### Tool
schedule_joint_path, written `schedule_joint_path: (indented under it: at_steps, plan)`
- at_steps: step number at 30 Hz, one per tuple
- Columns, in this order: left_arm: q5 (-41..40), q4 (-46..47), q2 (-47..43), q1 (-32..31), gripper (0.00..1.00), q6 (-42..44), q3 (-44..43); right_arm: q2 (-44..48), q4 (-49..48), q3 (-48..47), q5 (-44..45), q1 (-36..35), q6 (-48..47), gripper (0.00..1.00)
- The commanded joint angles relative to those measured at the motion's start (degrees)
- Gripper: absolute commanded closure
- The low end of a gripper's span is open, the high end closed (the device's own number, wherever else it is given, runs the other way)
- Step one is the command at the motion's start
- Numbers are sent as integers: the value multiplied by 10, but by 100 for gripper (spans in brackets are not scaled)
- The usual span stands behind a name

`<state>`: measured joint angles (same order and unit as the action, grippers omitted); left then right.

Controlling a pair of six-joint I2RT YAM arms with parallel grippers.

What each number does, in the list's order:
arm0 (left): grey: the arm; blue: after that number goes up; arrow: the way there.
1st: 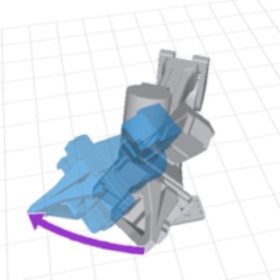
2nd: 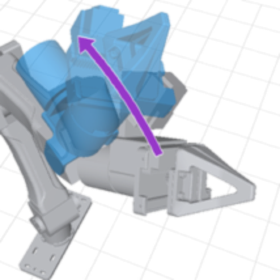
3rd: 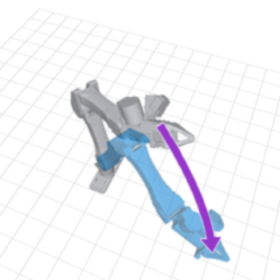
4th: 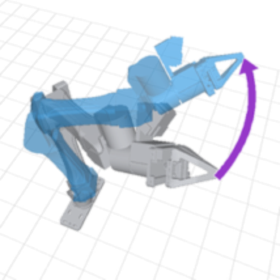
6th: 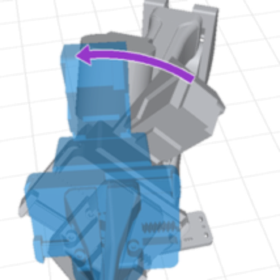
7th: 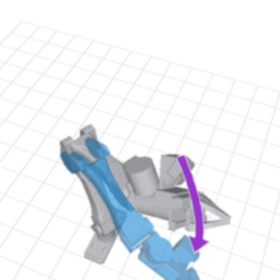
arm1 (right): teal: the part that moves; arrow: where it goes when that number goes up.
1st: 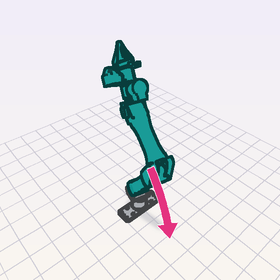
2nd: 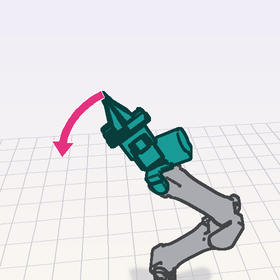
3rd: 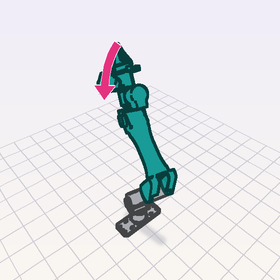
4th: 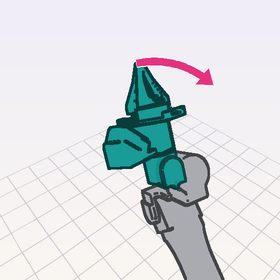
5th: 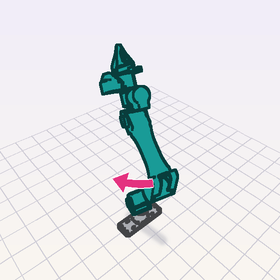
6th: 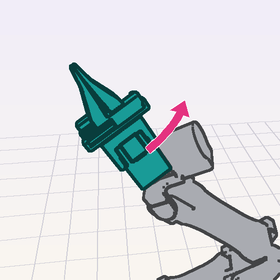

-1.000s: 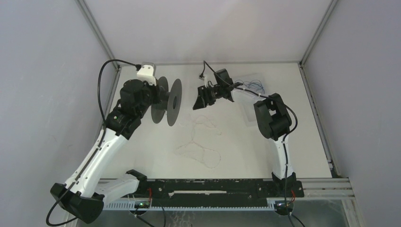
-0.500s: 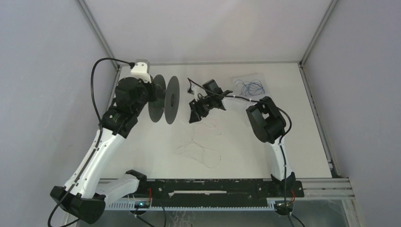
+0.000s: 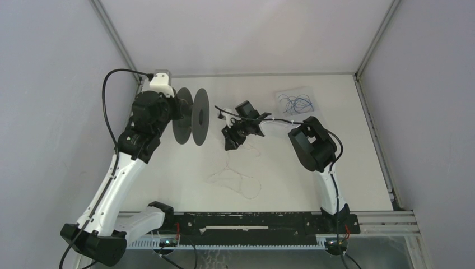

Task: Wrap the cables
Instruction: Wrap the cable around the cable reel.

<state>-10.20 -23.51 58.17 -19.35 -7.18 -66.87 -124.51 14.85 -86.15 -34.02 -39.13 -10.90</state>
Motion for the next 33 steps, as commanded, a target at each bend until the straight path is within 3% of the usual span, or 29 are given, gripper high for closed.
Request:
schedule_joint_path:
  at_steps: [1,7,12,17,26,33]
  plan:
    - [11,44,-26,14,100,-15,-36,20,-11,30,45,-10,-45,48]
    - [11,46,-26,22,100,-19,-40,43,-9,57,71,-16,-75,58]
    - [-3,54,-22,28,100,-21,-41,79,-8,80,72,-16,-95,81]
    - [-43,70,-12,31,100,-27,-41,139,18,86,6,-1,-89,100]
    - [-93,100,22,31,100,-42,-64,265,117,86,-151,2,-131,100]
    - [-134,125,59,30,100,-32,-78,333,167,74,-198,-21,-146,100]
